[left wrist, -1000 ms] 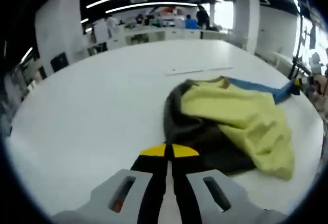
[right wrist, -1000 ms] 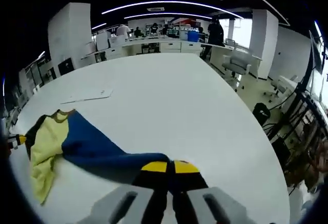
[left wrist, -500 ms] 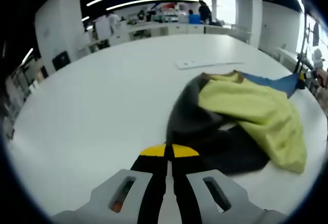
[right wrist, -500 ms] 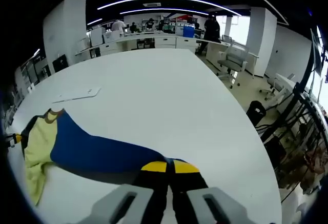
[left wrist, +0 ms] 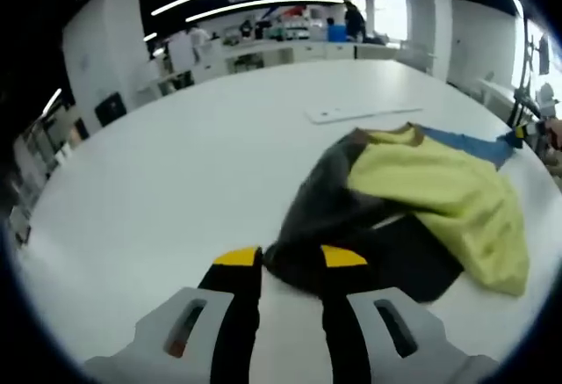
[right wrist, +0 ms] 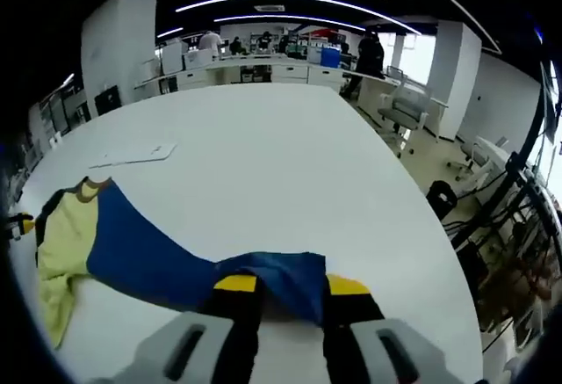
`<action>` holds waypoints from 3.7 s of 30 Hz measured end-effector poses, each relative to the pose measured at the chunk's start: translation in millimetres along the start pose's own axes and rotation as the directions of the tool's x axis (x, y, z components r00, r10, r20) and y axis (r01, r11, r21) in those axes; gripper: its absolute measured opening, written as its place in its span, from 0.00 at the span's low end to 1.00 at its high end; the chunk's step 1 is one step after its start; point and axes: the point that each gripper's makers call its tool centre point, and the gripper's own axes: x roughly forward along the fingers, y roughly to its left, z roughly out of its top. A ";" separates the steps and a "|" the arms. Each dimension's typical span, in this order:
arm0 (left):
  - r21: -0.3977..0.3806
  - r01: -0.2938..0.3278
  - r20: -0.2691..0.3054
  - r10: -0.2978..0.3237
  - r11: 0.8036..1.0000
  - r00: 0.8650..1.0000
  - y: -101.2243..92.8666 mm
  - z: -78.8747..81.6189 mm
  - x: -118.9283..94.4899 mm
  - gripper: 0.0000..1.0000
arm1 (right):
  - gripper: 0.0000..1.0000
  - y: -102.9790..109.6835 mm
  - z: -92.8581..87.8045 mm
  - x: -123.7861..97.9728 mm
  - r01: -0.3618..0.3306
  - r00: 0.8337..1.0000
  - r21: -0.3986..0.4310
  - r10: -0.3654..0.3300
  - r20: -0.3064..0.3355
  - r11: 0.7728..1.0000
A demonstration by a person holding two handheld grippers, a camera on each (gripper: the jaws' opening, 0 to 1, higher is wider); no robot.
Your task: Fold the garment on the visible template until the final outline fits inside the template.
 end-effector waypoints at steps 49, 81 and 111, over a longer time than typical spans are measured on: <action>-0.021 0.075 0.058 -0.073 0.997 0.996 -97.3 -27.5 12.2 0.19 | 0.81 337.9 -75.1 -103.6 -0.649 0.713 -0.423 0.700 -0.047 0.632; 0.105 -0.007 -0.008 0.008 0.994 1.000 -13.4 -43.1 -25.4 0.00 | 0.12 360.6 -120.2 -86.9 -0.591 0.773 -0.578 0.601 -0.205 0.563; 0.022 -0.127 -0.029 0.128 0.992 0.991 22.5 -53.8 -31.9 0.00 | 0.00 342.0 -1.7 -118.9 -0.692 0.716 -0.238 0.691 -0.104 0.682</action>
